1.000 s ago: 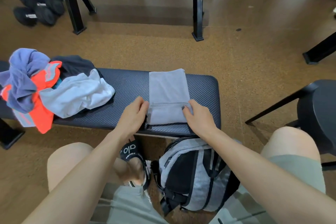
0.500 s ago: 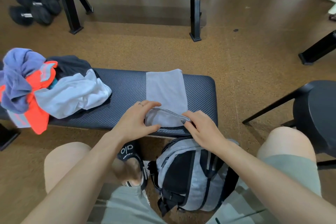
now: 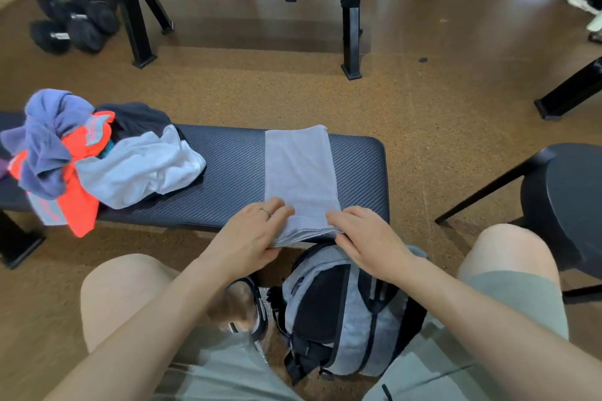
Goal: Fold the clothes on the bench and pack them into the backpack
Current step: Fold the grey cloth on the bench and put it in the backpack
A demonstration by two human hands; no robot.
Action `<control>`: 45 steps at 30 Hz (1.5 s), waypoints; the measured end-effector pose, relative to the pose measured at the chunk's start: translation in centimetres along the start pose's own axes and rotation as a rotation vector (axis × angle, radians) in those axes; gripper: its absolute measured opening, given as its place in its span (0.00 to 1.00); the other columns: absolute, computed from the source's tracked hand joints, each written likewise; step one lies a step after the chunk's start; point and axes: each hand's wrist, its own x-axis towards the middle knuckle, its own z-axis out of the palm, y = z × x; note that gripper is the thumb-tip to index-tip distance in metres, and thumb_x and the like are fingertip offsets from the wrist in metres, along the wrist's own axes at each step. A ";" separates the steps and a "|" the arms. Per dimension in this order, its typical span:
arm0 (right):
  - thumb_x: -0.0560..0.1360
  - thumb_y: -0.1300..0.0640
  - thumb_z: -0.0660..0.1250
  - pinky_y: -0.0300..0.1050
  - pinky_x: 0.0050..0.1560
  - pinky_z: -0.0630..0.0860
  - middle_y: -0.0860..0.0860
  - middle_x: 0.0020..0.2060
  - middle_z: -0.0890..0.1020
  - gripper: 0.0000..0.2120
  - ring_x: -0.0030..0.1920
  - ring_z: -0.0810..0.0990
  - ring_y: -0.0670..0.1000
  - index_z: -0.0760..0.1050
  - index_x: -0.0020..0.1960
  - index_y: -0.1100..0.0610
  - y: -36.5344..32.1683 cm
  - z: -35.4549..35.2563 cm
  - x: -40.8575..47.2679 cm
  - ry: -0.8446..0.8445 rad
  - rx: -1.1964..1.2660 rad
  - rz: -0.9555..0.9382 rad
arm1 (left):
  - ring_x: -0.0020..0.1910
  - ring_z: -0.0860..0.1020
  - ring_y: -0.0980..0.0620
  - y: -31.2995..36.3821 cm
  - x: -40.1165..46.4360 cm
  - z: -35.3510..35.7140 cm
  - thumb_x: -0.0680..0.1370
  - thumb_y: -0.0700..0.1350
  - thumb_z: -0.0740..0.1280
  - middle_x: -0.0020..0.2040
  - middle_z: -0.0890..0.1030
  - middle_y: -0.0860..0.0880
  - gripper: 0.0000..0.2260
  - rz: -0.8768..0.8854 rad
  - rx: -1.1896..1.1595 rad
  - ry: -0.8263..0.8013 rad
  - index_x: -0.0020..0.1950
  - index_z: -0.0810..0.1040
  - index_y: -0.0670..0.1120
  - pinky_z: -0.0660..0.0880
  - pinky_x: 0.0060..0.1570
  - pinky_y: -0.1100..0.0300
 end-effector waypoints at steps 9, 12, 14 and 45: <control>0.74 0.57 0.71 0.54 0.60 0.77 0.51 0.67 0.77 0.17 0.60 0.78 0.55 0.76 0.62 0.54 0.7 1.5 -1.2 0.045 -0.198 -0.153 | 0.43 0.73 0.44 1.5 -0.8 1.9 0.76 0.37 0.60 0.45 0.75 0.46 0.07 0.209 0.382 0.019 0.51 0.75 0.44 0.73 0.51 0.50; 0.75 0.59 0.71 0.54 0.61 0.77 0.51 0.67 0.79 0.15 0.60 0.78 0.55 0.78 0.62 0.55 1.2 1.8 -1.4 0.101 -0.123 -0.125 | 0.43 0.75 0.44 1.5 -1.5 2.2 0.75 0.33 0.54 0.47 0.76 0.46 0.15 0.183 0.406 -0.015 0.58 0.74 0.41 0.75 0.51 0.50; 0.76 0.59 0.70 0.53 0.62 0.76 0.50 0.68 0.78 0.16 0.62 0.77 0.54 0.78 0.63 0.55 1.4 1.9 -1.6 0.107 -0.118 -0.128 | 0.43 0.75 0.44 1.6 -2.2 2.3 0.74 0.32 0.50 0.47 0.76 0.46 0.21 0.174 0.429 -0.015 0.63 0.72 0.39 0.76 0.50 0.50; 0.79 0.57 0.64 0.53 0.64 0.73 0.48 0.69 0.77 0.13 0.64 0.75 0.53 0.78 0.62 0.54 0.7 2.9 -1.1 0.061 -0.048 0.016 | 0.30 0.75 0.46 3.9 0.6 2.2 0.61 0.40 0.76 0.34 0.74 0.49 0.15 -0.039 0.300 -0.005 0.42 0.73 0.46 0.61 0.25 0.57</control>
